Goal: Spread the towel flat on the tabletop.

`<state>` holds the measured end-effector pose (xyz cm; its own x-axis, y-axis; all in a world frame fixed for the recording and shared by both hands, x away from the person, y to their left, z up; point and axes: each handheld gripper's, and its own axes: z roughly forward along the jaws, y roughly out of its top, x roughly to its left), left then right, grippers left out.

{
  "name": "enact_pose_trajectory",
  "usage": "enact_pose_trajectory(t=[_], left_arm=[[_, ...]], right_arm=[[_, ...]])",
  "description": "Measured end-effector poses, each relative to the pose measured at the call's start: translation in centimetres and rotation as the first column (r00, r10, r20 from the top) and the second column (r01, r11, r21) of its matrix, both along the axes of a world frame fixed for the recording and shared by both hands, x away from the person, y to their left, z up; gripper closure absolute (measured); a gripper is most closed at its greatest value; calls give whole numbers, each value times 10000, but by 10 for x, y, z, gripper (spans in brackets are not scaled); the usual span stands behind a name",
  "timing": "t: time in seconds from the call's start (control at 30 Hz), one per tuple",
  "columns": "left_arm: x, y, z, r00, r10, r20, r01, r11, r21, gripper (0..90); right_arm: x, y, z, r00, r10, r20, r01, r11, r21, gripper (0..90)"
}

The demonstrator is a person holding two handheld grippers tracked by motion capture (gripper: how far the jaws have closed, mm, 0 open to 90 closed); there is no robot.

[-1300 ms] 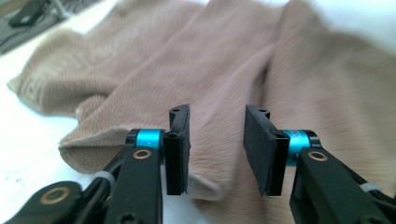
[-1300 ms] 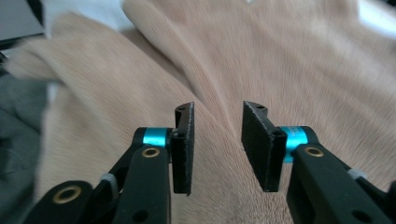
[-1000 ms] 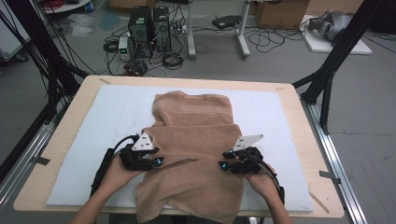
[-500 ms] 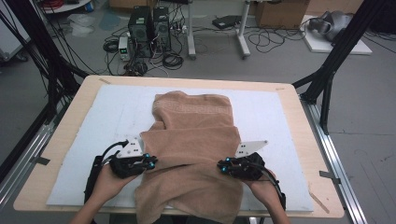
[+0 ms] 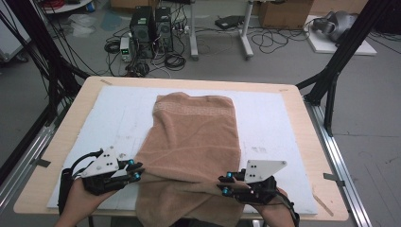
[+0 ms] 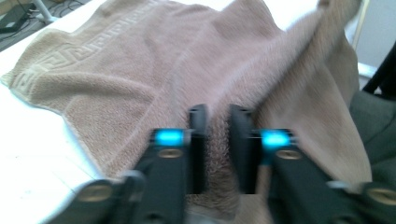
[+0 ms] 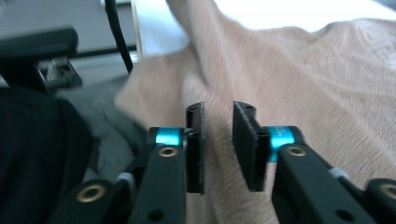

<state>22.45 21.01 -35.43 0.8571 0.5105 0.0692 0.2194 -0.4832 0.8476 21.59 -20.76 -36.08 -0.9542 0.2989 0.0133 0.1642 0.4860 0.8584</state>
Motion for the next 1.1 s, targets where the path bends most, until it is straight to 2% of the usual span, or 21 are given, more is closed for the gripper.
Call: enact_pose_trajectory(t=[0.13, 0.23, 0.3, 0.43, 0.47, 0.53, 0.63, 0.67, 0.73, 0.77, 0.8, 0.83, 0.9, 0.97, 1.0, 1.07, 1.1], left_arm=[[15, 1, -8, 9993, 350, -158, -353, 9992, -196, 628], [29, -2, -21, 9977, 577, -348, -585, 9981, -212, 604], [39, -5, -30, 9960, 695, -561, -707, 9973, -193, 600], [57, -12, -50, 9919, 1052, -710, -1023, 9938, 428, 592], [59, -13, -54, 9905, 1113, -811, -1072, 9928, 531, 592], [67, -15, -65, 9867, 1217, -1073, -1125, 9897, 884, 587], [75, -20, -75, 9831, 1400, -1177, -1197, 9791, 1641, 576], [77, -21, -77, 9813, 1397, -1327, -1156, 9778, 1749, 576], [81, -24, -82, 9801, 1422, -1384, -1142, 9746, 1929, 587], [82, -25, -83, 9811, 1370, -1368, -1098, 9756, 1900, 601], [83, -26, -83, 9808, 1375, -1381, -1107, 9762, 1864, 634], [84, -26, -83, 9810, 1332, -1408, -1060, 9769, 1858, 669], [85, -27, -82, 9811, 1296, -1434, -1021, 9775, 1847, 745], [86, -28, -81, 9813, 1376, -1347, -1113, 9762, 1864, 814], [86, -27, -80, 9821, 1458, -1196, -1219, 9747, 1873, 833], [88, -25, -76, 9814, 1743, -802, -1594, 9734, 1648, 852], [90, -23, -72, 9785, 1940, -699, -1837, 9741, 1317, 861]], right_arm=[[15, -4, 2, 9992, -400, 66, 400, 9992, -45, 670], [32, -7, -4, 9969, -787, -91, 786, 9968, -103, 638], [45, -8, -11, 9942, -1064, -156, 1058, 9938, -355, 621], [70, -13, -34, 9844, -1698, -466, 1645, 9812, -1005, 605], [75, -14, -41, 9812, -1801, -691, 1715, 9785, -1141, 600], [81, -15, -50, 9764, -2004, -803, 1887, 9730, -1332, 593], [89, -17, -64, 9705, -2220, -941, 2050, 9652, -1625, 583], [91, -17, -67, 9683, -2300, -969, 2114, 9622, -1718, 582], [95, -16, -72, 9662, -2372, -1007, 2157, 9582, -1878, 581], [97, -14, -75, 9654, -2394, -1038, 2152, 9555, -2016, 581], [100, -12, -78, 9631, -2446, -1126, 2153, 9506, -2237, 589], [102, -10, -81, 9639, -2411, -1130, 2108, 9502, -2296, 614], [103, -8, -81, 9641, -2448, -1032, 2169, 9496, -2261, 725], [106, -9, -80, 9624, -2382, -1305, 2064, 9538, -2183, 845], [108, -8, -79, 9660, -2288, -1202, 1973, 9532, -2292, 854], [108, -5, -76, 9676, -2296, -1054, 1978, 9480, -2494, 860], [109, -4, -74, 9678, -2340, -927, 2044, 9456, -2531, 860]])
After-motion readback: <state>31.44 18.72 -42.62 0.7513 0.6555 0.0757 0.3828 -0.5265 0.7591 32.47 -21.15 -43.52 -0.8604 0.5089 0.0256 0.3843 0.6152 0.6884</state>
